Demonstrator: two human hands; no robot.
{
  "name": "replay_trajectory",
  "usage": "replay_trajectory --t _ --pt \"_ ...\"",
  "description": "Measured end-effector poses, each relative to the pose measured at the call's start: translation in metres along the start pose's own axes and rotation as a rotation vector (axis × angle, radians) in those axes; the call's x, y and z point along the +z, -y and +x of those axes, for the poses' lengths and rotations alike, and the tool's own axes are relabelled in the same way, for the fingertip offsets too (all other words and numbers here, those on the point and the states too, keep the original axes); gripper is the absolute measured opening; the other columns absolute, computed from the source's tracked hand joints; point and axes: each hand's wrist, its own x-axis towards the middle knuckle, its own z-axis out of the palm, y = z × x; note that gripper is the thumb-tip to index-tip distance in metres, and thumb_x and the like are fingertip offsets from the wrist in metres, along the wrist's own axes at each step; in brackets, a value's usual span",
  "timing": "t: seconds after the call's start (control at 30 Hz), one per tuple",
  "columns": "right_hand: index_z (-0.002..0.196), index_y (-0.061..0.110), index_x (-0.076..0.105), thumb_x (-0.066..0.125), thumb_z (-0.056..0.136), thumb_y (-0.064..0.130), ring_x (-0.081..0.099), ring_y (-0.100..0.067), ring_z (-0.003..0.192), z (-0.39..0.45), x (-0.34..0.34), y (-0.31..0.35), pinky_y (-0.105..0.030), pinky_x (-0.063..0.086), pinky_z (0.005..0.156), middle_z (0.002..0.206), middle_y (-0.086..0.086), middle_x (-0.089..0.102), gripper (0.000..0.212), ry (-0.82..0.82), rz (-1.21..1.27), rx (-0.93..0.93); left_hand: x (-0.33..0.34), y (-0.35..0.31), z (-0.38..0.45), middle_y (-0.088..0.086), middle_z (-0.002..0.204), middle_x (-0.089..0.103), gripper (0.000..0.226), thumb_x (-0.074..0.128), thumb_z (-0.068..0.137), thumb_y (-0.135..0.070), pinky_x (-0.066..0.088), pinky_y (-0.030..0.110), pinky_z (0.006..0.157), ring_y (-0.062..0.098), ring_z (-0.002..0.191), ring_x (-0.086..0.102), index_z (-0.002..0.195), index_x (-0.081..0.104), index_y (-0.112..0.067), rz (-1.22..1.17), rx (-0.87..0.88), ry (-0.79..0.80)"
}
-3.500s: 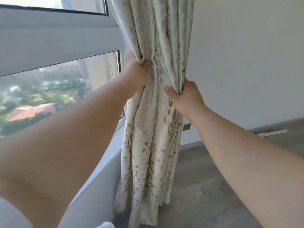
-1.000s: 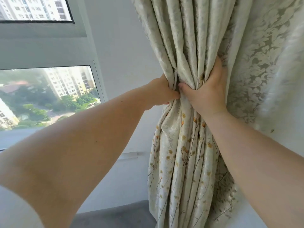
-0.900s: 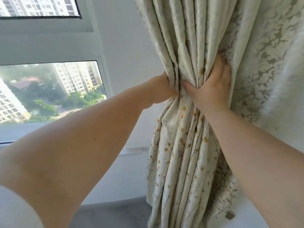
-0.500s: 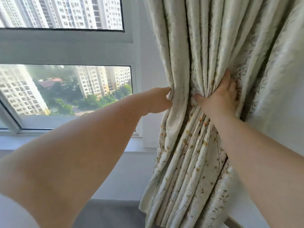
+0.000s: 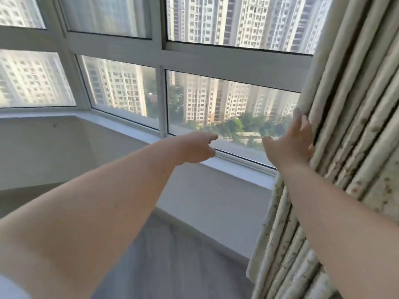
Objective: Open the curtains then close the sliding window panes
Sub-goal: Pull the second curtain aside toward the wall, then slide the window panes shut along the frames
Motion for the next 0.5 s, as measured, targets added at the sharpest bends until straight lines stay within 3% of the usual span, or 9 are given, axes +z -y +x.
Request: replay_trajectory --t 0.1,0.3,0.43,0.5 --pt "0.145 0.027 0.020 0.058 0.080 0.032 0.021 -0.026 0.138 -0.043 0.039 0.079 -0.052 0.021 0.107 0.151 -0.007 0.022 0.076 0.194 0.093 -0.104 -0.045 0.063 -0.063 -0.001 0.145 0.037 0.057 0.043 0.087 -0.020 0.036 0.029 0.089 0.020 0.124 0.040 0.141 0.027 -0.027 0.039 -0.106 -0.069" --pt "0.137 0.023 0.041 0.055 0.084 0.030 0.032 -0.025 0.134 -0.103 0.101 0.215 -0.046 0.028 0.107 0.144 -0.006 0.039 0.055 0.427 0.224 -0.343 -0.125 0.170 -0.160 -0.003 0.136 0.047 0.057 0.048 0.085 -0.025 0.034 0.028 0.091 0.015 0.116 0.046 0.139 0.032 -0.030 -0.059 -0.308 -0.276" --pt "0.123 0.018 0.057 0.055 0.087 0.029 0.052 -0.023 0.114 -0.131 0.158 0.287 -0.034 0.039 0.094 0.118 -0.002 0.061 0.038 0.606 0.335 -0.472 -0.153 0.240 -0.190 -0.001 0.132 0.051 0.053 0.049 0.084 -0.023 0.039 0.034 0.097 0.016 0.113 0.049 0.136 0.039 -0.028 -0.142 -0.411 -0.396" --pt "0.115 0.018 0.063 0.057 0.086 0.028 0.057 -0.020 0.101 -0.138 0.183 0.309 -0.030 0.042 0.086 0.098 0.005 0.062 0.031 0.662 0.379 -0.495 -0.159 0.263 -0.194 -0.001 0.132 0.051 0.051 0.049 0.084 -0.023 0.038 0.036 0.100 0.016 0.115 0.049 0.135 0.041 -0.026 -0.151 -0.444 -0.420"
